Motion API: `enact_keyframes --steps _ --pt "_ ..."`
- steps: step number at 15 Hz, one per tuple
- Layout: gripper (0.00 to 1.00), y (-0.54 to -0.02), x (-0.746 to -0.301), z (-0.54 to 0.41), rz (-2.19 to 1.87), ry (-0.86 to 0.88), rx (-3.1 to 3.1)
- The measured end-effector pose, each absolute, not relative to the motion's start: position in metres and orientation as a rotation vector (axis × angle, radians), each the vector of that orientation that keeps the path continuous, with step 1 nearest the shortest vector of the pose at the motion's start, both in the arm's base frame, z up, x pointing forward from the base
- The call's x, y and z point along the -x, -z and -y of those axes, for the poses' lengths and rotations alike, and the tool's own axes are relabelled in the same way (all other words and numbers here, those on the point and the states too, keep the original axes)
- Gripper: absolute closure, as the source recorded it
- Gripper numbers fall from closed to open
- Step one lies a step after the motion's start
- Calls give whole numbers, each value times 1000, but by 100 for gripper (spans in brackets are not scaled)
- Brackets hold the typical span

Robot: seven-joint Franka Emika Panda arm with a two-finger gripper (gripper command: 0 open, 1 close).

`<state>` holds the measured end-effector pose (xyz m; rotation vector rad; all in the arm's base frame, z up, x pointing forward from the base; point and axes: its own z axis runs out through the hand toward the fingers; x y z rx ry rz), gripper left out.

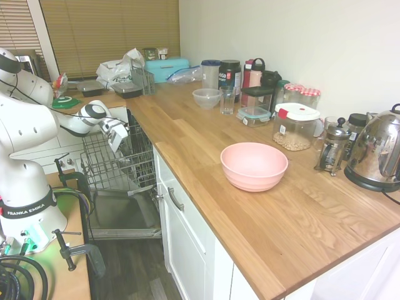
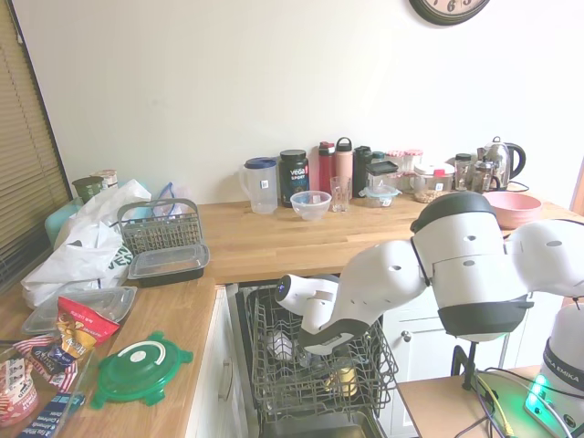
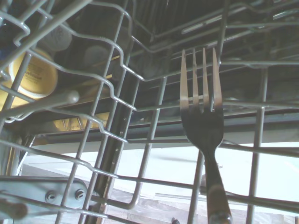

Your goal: Put the fork in the dishwasher

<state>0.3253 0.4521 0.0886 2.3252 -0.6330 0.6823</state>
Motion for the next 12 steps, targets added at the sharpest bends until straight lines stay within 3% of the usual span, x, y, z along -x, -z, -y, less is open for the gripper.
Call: enact_keyframes --steps 8,12 --pt "0 -108 -324 -459 638 -675 -2344" --pt "0 -170 -330 -469 652 -699 -2403"
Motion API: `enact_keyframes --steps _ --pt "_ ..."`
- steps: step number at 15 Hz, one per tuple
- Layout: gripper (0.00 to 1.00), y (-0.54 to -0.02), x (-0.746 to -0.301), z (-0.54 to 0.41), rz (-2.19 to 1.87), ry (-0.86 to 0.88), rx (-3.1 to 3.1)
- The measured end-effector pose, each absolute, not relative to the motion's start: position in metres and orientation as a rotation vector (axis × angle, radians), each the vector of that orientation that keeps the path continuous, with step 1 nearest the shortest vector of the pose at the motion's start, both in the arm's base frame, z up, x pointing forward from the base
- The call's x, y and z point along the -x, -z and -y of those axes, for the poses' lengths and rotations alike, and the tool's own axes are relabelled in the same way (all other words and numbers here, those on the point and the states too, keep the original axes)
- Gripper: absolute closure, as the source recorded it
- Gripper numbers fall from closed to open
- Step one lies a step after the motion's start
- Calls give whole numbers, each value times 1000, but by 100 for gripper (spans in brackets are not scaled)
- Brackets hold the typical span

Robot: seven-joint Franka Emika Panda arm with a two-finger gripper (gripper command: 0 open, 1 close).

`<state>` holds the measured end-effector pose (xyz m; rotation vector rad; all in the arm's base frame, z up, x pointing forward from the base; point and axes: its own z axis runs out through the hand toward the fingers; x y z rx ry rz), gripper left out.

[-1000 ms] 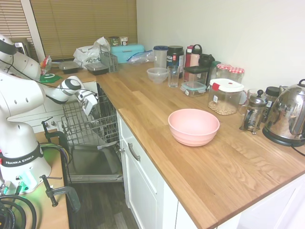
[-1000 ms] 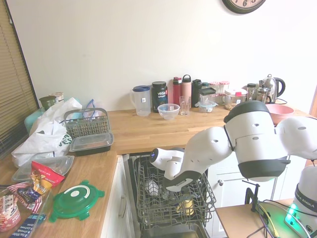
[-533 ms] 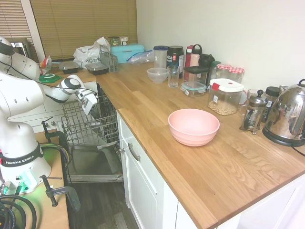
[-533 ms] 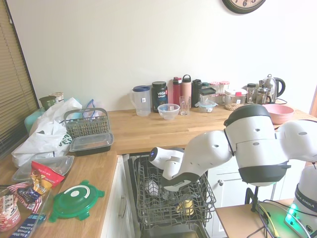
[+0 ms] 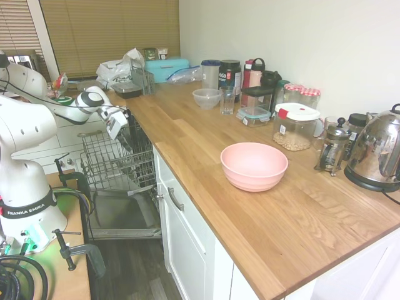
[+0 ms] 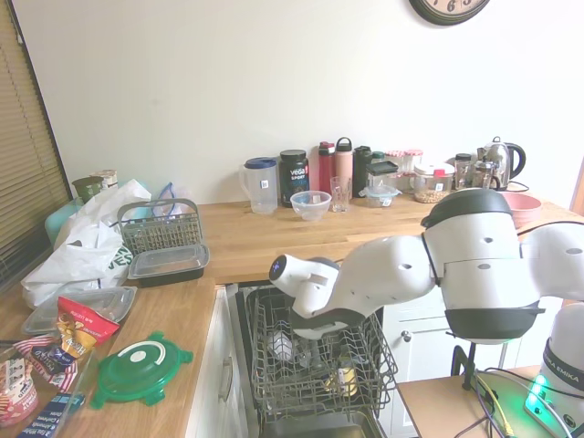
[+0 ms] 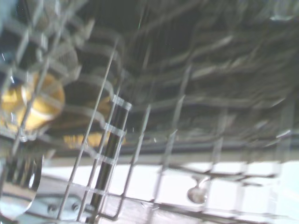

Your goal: Put the fork in the dishwasher

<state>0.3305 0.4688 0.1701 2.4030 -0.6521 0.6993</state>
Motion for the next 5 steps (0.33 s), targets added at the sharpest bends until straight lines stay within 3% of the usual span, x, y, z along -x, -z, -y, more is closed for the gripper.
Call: enact_keyframes --steps 5 --pt "0 -305 -321 -429 738 -655 -2553"
